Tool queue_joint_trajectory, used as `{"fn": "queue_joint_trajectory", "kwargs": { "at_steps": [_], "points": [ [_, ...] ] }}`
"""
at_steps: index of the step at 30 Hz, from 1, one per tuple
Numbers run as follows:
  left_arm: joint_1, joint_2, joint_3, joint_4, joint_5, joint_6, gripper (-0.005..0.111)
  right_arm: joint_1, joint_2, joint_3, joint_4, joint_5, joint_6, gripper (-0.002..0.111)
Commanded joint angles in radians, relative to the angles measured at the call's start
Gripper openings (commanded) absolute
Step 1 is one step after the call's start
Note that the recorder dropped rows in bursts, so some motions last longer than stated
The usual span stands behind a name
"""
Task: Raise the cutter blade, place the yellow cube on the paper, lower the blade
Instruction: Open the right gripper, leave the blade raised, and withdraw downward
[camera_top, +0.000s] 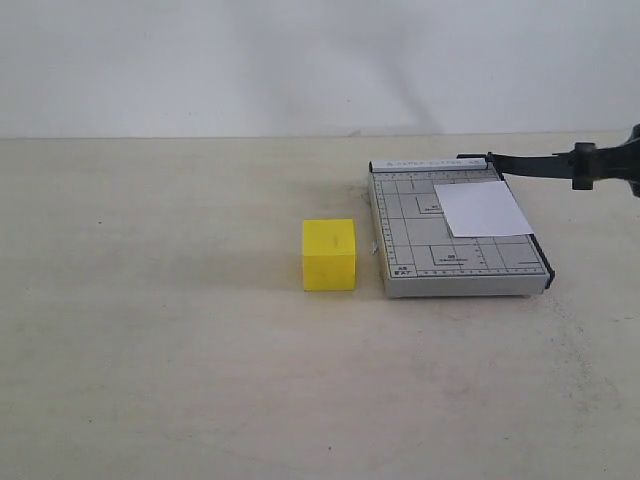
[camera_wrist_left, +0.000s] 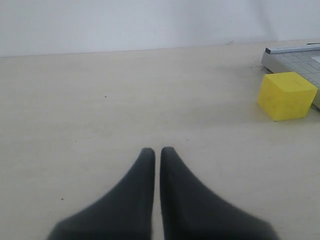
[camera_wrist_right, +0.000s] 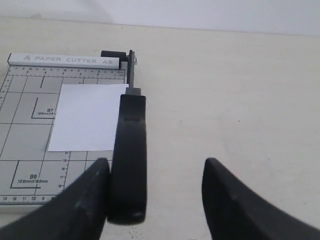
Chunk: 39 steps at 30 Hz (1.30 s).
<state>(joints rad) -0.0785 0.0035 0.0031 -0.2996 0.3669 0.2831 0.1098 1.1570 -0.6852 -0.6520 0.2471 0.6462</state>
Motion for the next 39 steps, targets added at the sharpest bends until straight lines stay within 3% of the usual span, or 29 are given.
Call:
{"fn": "queue_joint_trajectory", "kwargs": {
  "at_steps": [1,5,8,10,13,16,19,24,27,36,39],
  "points": [
    [-0.002,-0.004,-0.003,0.003,-0.008,-0.006,0.004,-0.007,-0.137,-0.004,-0.013,0.098,-0.003,0.053],
    [-0.002,-0.004,-0.003,0.05,-0.01,-0.006,0.004,-0.007,-0.272,-0.004,0.073,0.1,-0.003,0.052],
    [-0.002,-0.004,-0.003,0.098,-0.014,0.033,0.004,-0.007,-0.358,-0.004,0.128,0.105,-0.003,0.045],
    [-0.002,-0.004,-0.003,0.285,-0.026,0.114,0.004,-0.007,-0.407,-0.004,0.13,0.103,-0.003,0.03],
    [-0.002,-0.004,-0.003,0.336,-0.069,0.122,0.004,-0.007,-0.418,-0.002,0.126,0.103,-0.037,-0.001],
    [-0.002,-0.004,-0.003,0.114,-0.197,0.074,0.004,-0.007,-0.388,-0.001,0.106,0.119,-0.08,0.0],
    [-0.002,-0.004,-0.003,-0.134,-0.204,0.002,0.004,-0.007,-0.381,0.028,0.057,0.059,-0.08,0.0],
    [-0.002,-0.004,-0.003,-0.524,-0.215,-0.033,0.004,-0.007,-0.381,0.28,0.055,-0.157,-0.022,0.0],
    [-0.002,-0.004,-0.003,-0.527,-0.213,-0.031,0.004,-0.007,-0.365,0.395,0.055,-0.222,-0.02,0.0],
    [-0.002,-0.004,-0.003,-0.529,-0.29,-0.035,0.004,-0.007,-0.178,0.506,0.055,-0.117,-0.044,0.0],
    [-0.002,-0.004,-0.003,-0.541,-0.377,-0.047,0.004,-0.007,-0.119,0.506,0.055,-0.247,-0.041,0.0]
  ]
}}
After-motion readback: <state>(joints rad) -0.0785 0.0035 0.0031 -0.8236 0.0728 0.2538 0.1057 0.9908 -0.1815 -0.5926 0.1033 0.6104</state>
